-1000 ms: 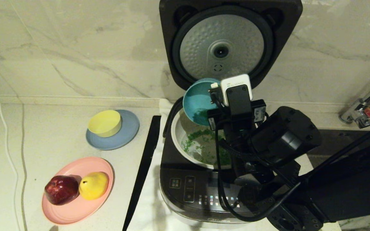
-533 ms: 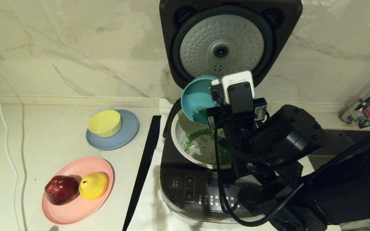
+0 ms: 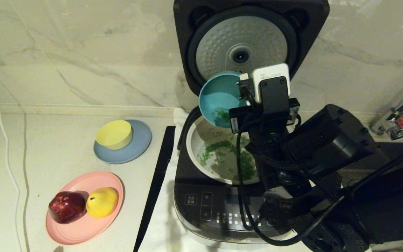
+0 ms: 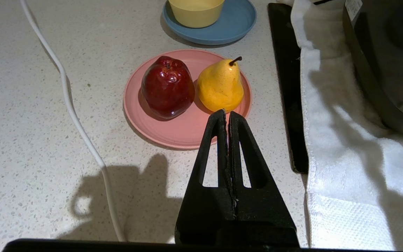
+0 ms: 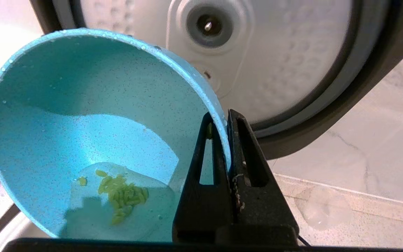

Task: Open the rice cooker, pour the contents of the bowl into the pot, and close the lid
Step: Pour the water from the bowl into the rice cooker

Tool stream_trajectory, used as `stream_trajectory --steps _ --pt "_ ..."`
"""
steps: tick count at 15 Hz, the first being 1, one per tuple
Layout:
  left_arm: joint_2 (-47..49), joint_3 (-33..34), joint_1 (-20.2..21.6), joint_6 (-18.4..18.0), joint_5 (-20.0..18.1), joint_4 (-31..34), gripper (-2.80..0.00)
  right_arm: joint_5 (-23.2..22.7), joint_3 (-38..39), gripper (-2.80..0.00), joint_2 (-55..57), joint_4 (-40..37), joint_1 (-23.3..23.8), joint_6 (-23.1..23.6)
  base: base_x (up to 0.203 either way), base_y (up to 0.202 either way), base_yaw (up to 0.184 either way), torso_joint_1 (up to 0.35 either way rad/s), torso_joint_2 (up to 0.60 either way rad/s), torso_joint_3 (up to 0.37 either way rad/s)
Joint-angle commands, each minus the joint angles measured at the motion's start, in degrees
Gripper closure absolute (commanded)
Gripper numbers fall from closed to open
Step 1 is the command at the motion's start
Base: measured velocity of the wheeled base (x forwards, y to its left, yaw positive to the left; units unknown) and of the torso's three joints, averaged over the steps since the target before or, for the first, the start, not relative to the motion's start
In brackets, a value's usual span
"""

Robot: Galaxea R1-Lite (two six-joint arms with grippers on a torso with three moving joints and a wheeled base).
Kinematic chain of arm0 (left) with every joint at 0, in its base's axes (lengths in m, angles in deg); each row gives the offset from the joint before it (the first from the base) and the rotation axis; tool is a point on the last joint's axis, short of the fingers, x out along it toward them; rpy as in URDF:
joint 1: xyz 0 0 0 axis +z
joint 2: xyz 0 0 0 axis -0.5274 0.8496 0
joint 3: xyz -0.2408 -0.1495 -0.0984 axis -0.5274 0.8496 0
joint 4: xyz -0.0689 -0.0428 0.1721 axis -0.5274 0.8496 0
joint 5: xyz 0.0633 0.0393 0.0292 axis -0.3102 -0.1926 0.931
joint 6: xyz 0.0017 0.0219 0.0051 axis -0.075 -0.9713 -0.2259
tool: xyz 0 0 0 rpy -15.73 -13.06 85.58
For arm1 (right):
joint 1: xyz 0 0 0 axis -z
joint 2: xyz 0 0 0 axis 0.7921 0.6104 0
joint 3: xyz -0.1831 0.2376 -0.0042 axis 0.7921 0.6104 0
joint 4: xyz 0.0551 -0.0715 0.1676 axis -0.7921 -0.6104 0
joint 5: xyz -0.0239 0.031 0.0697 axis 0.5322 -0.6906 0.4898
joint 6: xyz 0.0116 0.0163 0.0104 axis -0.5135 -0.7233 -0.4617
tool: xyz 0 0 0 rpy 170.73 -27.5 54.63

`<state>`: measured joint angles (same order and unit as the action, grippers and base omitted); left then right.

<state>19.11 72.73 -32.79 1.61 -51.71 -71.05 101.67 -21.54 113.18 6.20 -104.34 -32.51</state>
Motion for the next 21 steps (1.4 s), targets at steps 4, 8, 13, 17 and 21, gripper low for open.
stream_trajectory --steps 4,8,13,17,21 --pt "-0.06 0.18 0.00 0.06 0.01 -0.02 0.00 -1.17 -0.17 0.00 -1.52 0.48 0.33 -0.40 0.000 0.000 0.000 0.000 0.00 0.000" --pt "-0.06 0.18 0.00 -0.03 0.01 -0.02 0.00 -1.20 5.09 0.00 -0.04 0.48 0.36 -4.72 0.000 0.000 0.000 0.000 0.00 0.000" --pt "-0.05 0.18 0.00 0.04 0.01 -0.02 0.00 -1.38 2.59 0.00 -1.14 0.48 0.39 -4.10 0.000 0.000 0.000 0.000 0.00 0.000" --pt "0.02 0.18 0.00 0.06 0.01 -0.02 0.00 -1.38 4.79 0.00 0.90 0.48 0.36 -4.35 0.000 0.000 0.000 0.000 0.00 0.000" --pt "0.01 0.18 0.00 0.06 0.01 -0.02 0.00 -1.38 1.33 0.00 -0.31 0.48 0.37 -4.17 0.000 0.000 0.000 0.000 0.00 0.000"
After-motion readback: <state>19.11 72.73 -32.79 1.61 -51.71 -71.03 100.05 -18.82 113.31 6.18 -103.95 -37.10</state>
